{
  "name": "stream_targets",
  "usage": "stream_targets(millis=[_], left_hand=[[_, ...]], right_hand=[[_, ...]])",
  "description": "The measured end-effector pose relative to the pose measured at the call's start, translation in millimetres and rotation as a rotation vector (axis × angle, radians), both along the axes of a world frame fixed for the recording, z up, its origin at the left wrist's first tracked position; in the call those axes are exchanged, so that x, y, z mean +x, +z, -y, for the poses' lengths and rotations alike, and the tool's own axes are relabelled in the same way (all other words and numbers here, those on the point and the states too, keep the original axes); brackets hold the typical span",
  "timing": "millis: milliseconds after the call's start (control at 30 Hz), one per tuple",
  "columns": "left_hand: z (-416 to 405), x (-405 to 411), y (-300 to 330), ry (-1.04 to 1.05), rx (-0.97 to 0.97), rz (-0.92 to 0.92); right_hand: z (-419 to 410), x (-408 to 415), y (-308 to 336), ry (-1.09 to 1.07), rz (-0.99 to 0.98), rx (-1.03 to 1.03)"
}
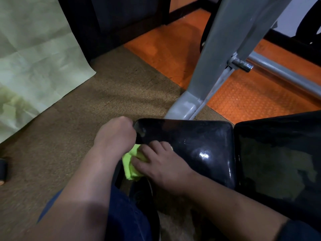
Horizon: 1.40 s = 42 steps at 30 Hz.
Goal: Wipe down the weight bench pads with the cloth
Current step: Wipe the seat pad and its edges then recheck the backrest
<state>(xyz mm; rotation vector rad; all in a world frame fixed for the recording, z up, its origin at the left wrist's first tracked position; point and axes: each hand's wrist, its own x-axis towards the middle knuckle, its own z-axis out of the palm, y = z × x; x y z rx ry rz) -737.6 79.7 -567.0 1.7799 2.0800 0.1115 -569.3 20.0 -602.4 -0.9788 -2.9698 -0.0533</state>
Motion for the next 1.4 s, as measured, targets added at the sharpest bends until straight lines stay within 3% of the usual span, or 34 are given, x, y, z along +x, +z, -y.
stream_targets(millis=[133,300,433,600,733,900,1067,1233,1400], left_hand=[[-2,1,2,0.024,-0.016,0.001],[0,2,5,0.025,0.001,-0.017],[-1,2,8,0.051,-0.013,0.003],[2,4,15,0.049,-0.017,-0.021],[2,5,15,0.053,0.007,-0.036],[3,6,17,0.058,0.0,-0.044],[-1,12,15,0.042,0.048,-0.067],[-2,11,12,0.018,0.111,-0.075],[-3,14,11,-0.001,0.101,-0.066]], right_hand=[[-17,-13,2,-0.17,-0.078,-0.007],[-14,-13,0,0.012,-0.029,-0.015],[-34,-28,5,-0.23,-0.057,-0.03],[-35,-21,2,-0.109,-0.049,-0.039],[-61,-28,11,-0.325,-0.067,-0.048],[-70,-19,6,-0.226,-0.065,-0.077],[-96,-35,13,-0.417,-0.098,-0.108],[-90,-25,3,-0.313,-0.126,-0.151],[-112,-22,11,-0.431,-0.117,-0.211]])
